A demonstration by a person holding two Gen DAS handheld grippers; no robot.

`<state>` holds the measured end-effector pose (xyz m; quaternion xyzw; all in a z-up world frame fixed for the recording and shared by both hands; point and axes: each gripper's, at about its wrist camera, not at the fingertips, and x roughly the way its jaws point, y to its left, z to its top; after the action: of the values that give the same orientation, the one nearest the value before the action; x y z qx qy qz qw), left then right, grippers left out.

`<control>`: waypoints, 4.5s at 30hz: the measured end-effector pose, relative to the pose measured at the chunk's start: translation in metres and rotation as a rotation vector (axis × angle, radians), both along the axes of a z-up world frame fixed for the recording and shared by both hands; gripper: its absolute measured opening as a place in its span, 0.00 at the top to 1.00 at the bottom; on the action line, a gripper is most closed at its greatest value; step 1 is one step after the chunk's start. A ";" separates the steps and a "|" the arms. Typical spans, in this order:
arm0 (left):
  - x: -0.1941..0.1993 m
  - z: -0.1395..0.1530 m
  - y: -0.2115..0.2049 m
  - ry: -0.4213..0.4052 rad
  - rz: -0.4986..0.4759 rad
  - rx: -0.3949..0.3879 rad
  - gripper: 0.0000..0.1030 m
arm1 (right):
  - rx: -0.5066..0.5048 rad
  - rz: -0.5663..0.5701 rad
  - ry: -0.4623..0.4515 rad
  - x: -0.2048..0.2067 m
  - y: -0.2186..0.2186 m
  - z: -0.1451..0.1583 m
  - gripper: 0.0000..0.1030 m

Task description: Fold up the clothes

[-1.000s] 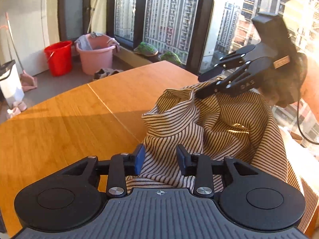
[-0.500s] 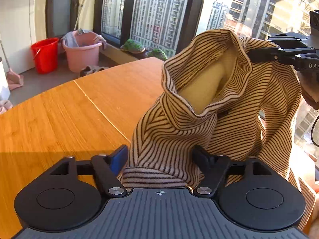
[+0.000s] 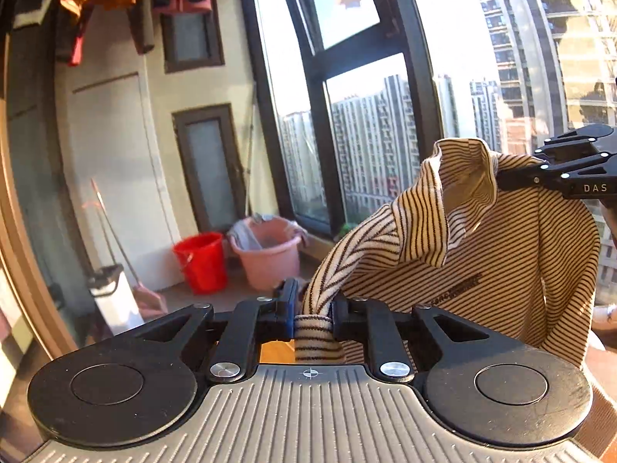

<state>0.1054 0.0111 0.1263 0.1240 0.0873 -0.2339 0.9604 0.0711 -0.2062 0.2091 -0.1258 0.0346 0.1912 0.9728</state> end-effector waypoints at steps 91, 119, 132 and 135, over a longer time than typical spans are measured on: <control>0.090 -0.155 0.025 0.537 0.187 0.199 0.86 | 0.083 -0.157 0.581 0.126 0.033 -0.191 0.73; 0.003 -0.117 0.004 0.601 -0.044 0.071 0.18 | -0.148 0.096 0.632 0.009 0.051 -0.144 0.55; 0.005 -0.159 0.010 0.721 0.024 0.063 0.08 | -0.043 0.082 0.722 0.042 0.075 -0.199 0.39; -0.005 -0.161 0.012 0.710 0.041 0.090 0.05 | -0.064 0.107 0.693 0.041 0.085 -0.202 0.36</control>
<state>0.1007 0.0232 -0.0346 0.0753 0.4283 -0.2393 0.8681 0.1124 -0.1217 0.0075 -0.0856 0.3623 0.2722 0.8873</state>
